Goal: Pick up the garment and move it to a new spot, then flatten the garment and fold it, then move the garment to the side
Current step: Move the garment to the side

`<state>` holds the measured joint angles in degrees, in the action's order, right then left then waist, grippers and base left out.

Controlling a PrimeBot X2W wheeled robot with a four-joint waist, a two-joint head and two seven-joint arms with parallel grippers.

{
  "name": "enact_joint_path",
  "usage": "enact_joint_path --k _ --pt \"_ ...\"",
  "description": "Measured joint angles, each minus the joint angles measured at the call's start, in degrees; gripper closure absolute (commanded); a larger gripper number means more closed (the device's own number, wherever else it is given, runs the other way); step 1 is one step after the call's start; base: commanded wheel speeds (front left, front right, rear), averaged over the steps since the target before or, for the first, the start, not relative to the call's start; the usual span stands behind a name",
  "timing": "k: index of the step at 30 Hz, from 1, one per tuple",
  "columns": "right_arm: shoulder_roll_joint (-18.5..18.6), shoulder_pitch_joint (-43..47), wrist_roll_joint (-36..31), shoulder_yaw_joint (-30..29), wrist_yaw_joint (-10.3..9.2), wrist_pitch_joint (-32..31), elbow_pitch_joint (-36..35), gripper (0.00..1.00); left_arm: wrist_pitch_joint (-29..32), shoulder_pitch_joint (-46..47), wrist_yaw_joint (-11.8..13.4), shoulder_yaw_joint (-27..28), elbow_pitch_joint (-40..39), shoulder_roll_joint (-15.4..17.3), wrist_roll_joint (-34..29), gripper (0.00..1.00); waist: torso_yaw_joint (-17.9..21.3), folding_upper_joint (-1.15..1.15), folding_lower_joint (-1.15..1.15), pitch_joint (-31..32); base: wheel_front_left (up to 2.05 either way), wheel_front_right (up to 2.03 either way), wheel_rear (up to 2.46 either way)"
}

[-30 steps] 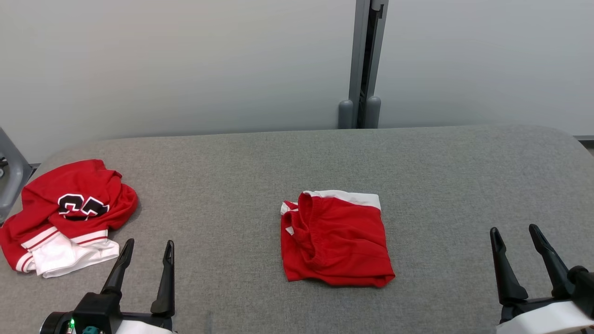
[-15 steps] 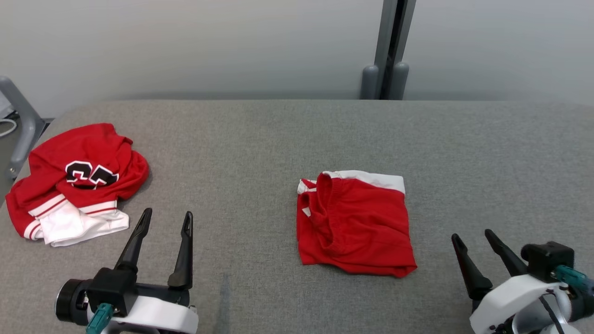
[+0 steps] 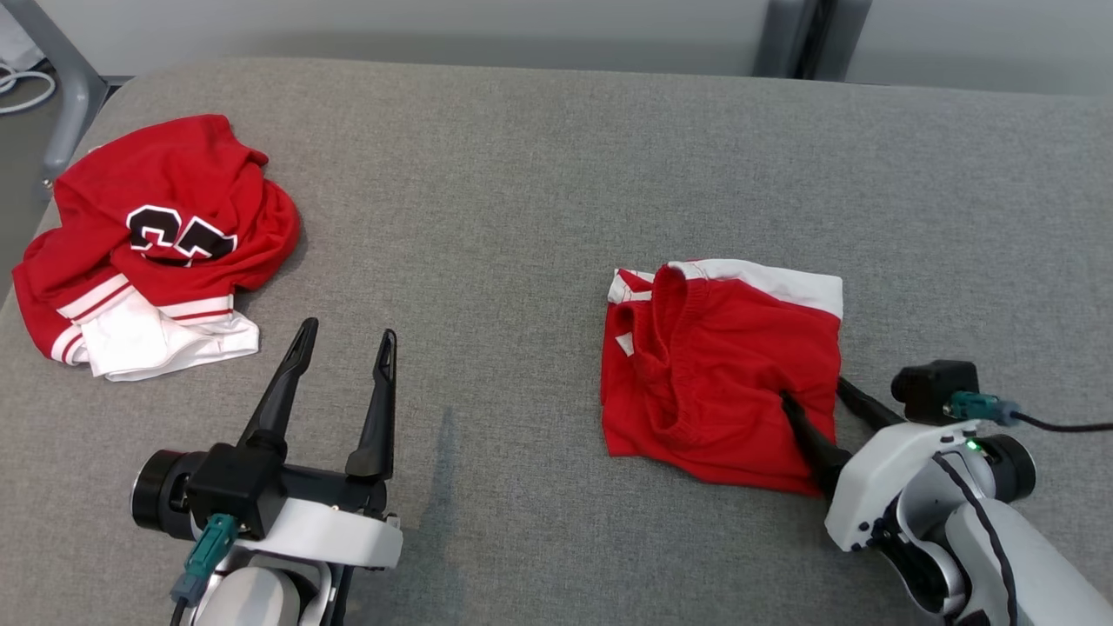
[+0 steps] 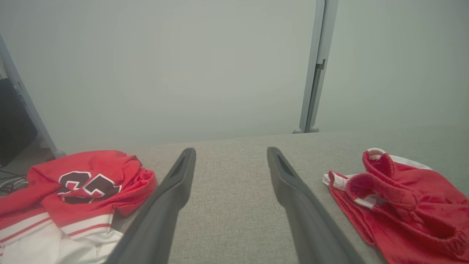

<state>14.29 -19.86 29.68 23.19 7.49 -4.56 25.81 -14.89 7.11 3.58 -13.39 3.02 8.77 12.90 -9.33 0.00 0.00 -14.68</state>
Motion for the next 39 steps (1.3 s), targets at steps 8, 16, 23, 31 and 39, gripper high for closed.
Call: enact_joint_path --k 8,16,23,31,39 --pt "0.8 -4.0 5.6 5.8 -0.08 -3.9 1.7 1.0 0.0 0.5 -1.1 1.2 0.8 -1.0 -0.9 0.0 0.2 0.0 0.0 -0.8 0.0 0.0 0.0" --pt "1.6 -4.7 4.5 8.5 0.0 -3.7 0.2 1.0 0.0 0.6 -1.5 2.2 0.9 -1.6 -2.1 0.0 1.9 0.0 0.0 -0.8 0.0 0.0 0.0" --pt "4.3 -3.5 1.5 9.9 0.02 -4.0 -3.3 1.0 0.0 0.4 -2.1 2.9 -0.7 -1.5 -3.1 0.0 6.3 0.0 0.0 -0.4 0.0 0.0 0.0" --pt "6.5 -2.0 0.4 9.3 0.01 -5.0 -6.8 1.0 0.0 0.6 -2.5 3.0 -2.7 -0.2 -4.1 0.0 14.9 0.0 0.0 -1.3 0.0 0.0 0.0" --pt "7.4 -2.8 -0.2 8.5 0.01 -2.7 -6.4 1.0 2.1 2.0 -3.0 2.4 -4.9 1.9 -5.0 0.0 24.9 0.0 0.0 -3.6 0.0 0.0 0.0"
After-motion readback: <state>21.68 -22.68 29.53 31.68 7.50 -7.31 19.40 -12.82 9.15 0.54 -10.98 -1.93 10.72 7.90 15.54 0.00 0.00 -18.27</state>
